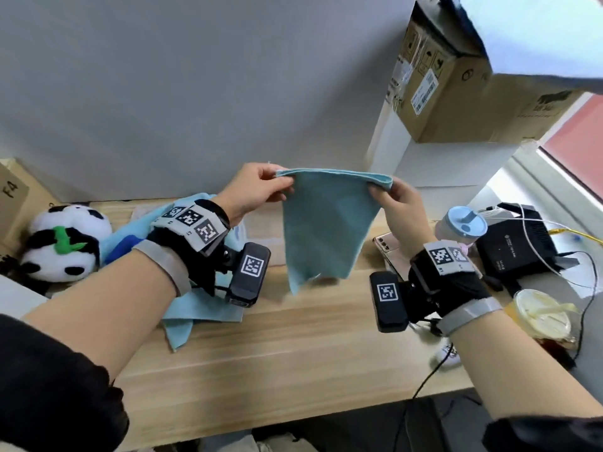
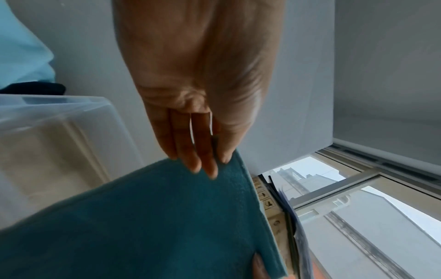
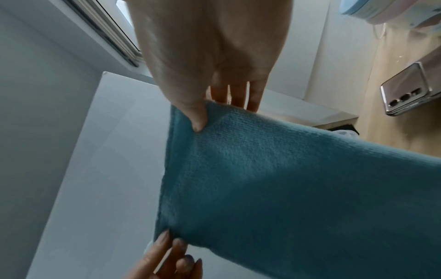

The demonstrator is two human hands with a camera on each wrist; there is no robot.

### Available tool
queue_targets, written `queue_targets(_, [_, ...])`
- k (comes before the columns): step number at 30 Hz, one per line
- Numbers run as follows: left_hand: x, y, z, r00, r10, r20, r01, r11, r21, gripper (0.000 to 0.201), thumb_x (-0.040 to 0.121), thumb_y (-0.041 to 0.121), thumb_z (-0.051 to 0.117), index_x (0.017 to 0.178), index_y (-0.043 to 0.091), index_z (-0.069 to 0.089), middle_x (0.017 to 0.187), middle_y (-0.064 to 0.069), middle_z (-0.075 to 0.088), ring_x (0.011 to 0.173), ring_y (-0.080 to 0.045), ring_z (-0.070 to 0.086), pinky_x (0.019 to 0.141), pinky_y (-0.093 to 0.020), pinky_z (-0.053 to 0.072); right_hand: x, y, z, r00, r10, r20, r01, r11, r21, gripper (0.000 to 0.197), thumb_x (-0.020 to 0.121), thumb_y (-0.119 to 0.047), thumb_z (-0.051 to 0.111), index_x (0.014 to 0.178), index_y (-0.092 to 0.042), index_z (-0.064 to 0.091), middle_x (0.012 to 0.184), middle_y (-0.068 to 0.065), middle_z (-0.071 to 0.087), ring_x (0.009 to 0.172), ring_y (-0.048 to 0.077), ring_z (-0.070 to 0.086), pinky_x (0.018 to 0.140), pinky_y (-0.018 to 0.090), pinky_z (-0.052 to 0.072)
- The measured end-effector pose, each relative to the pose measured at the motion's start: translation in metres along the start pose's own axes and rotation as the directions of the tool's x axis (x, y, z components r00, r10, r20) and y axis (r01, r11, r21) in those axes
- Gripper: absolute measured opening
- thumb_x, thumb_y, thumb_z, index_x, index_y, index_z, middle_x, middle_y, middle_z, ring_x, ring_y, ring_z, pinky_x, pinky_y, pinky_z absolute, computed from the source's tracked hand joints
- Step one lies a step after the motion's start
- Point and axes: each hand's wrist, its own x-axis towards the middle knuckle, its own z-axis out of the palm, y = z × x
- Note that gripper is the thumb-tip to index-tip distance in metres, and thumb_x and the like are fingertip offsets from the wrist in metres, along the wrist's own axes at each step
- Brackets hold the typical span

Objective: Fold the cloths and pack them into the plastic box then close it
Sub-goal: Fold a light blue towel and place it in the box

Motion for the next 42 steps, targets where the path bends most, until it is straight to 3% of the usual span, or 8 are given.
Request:
queue_targets(6, [-0.019,-0.006,-0.004,0.999,0.023,0.042,-0.018,0.995,-0.102,0.011,0.086,0.002,0.059,0.088,0.011,0.064,0.081,0.010,0.066,0.080,0.000,0.059,0.088,-0.013,0.045,-0.016,-0.002,-0.014,0.992,0.024,0.126,-0.036,0.995,0.097,0.016,0.085,-0.008,0.057,0.086,-0.020,0.067,0.077,-0.008,0.063,0.071,-0.001,0.052,0.064,0.011,0.040])
queue_targets(10, [-0.045,-0.047,-0.003,0.950,-0.163,0.266,0.193,0.977,-0.090,0.010,0.081,0.007,0.064,0.081,0.006,0.054,0.071,0.003,0.056,0.068,-0.005,0.055,0.069,-0.013,0.049,-0.044,0.035,-0.017,0.930,0.262,0.259,-0.294,0.952,0.090,0.016,0.073,-0.016,0.058,0.085,-0.016,0.068,0.076,-0.008,0.069,0.076,0.007,0.060,0.069,0.018,0.045])
queue_targets(18, [-0.111,-0.181,0.018,0.694,-0.590,0.413,0.571,0.800,0.183,0.010,0.088,0.003,0.057,0.084,0.012,0.058,0.074,-0.001,0.060,0.063,-0.007,0.056,0.062,-0.014,0.048,-0.131,0.136,-0.002,0.555,0.679,0.481,-0.641,0.717,-0.273,0.010,0.086,-0.007,0.059,0.083,-0.016,0.063,0.080,-0.004,0.063,0.074,0.007,0.058,0.058,0.011,0.046])
queue_targets(28, [-0.145,-0.238,0.033,0.375,-0.729,0.574,0.591,0.664,0.457,0.018,0.081,0.015,0.067,0.091,0.028,0.072,0.096,0.001,0.064,0.091,-0.016,0.041,0.064,-0.014,0.033,-0.167,0.182,-0.009,0.183,0.707,0.683,-0.327,0.699,-0.636,0.020,0.076,-0.006,0.073,0.079,-0.025,0.067,0.068,-0.013,0.065,0.066,-0.001,0.058,0.071,0.016,0.044])
queue_targets(31, [-0.136,-0.231,0.033,0.401,-0.743,0.536,0.613,0.653,0.446,0.022,0.090,0.005,0.053,0.096,0.020,0.068,0.095,0.005,0.069,0.082,-0.009,0.051,0.063,-0.012,0.039,-0.164,0.176,-0.011,0.035,0.739,0.673,-0.243,0.659,-0.712,0.012,0.078,-0.025,0.074,0.090,-0.027,0.071,0.083,-0.012,0.067,0.085,0.002,0.058,0.085,0.017,0.041])
queue_targets(34, [-0.119,-0.229,0.030,0.566,-0.724,0.394,0.689,0.678,0.257,0.025,0.094,0.001,0.041,0.100,0.011,0.063,0.102,-0.004,0.067,0.083,-0.014,0.064,0.071,-0.020,0.051,-0.156,0.181,-0.011,0.116,0.774,0.622,-0.262,0.628,-0.733,0.023,0.085,-0.031,0.066,0.101,-0.015,0.070,0.087,-0.006,0.067,0.078,0.004,0.058,0.073,0.013,0.044])
queue_targets(38, [-0.091,-0.231,0.028,0.696,-0.714,0.073,0.716,0.698,-0.008,0.027,0.094,0.002,0.037,0.095,0.011,0.063,0.090,-0.005,0.067,0.068,-0.012,0.064,0.058,-0.020,0.046,-0.133,0.197,-0.004,0.515,0.788,0.338,-0.536,0.603,-0.590,0.010,0.090,-0.018,0.058,0.082,-0.016,0.063,0.078,-0.002,0.065,0.063,0.008,0.057,0.055,0.017,0.043])
queue_targets(42, [-0.065,-0.230,0.027,0.704,-0.706,-0.072,0.687,0.704,-0.181,0.018,0.093,0.004,0.045,0.094,0.008,0.063,0.082,-0.003,0.066,0.059,-0.007,0.061,0.050,-0.016,0.046,-0.102,0.210,0.004,0.579,0.810,0.087,-0.742,0.568,-0.356,0.007,0.090,-0.016,0.056,0.086,-0.013,0.060,0.075,0.002,0.062,0.062,0.013,0.056,0.056,0.024,0.045])
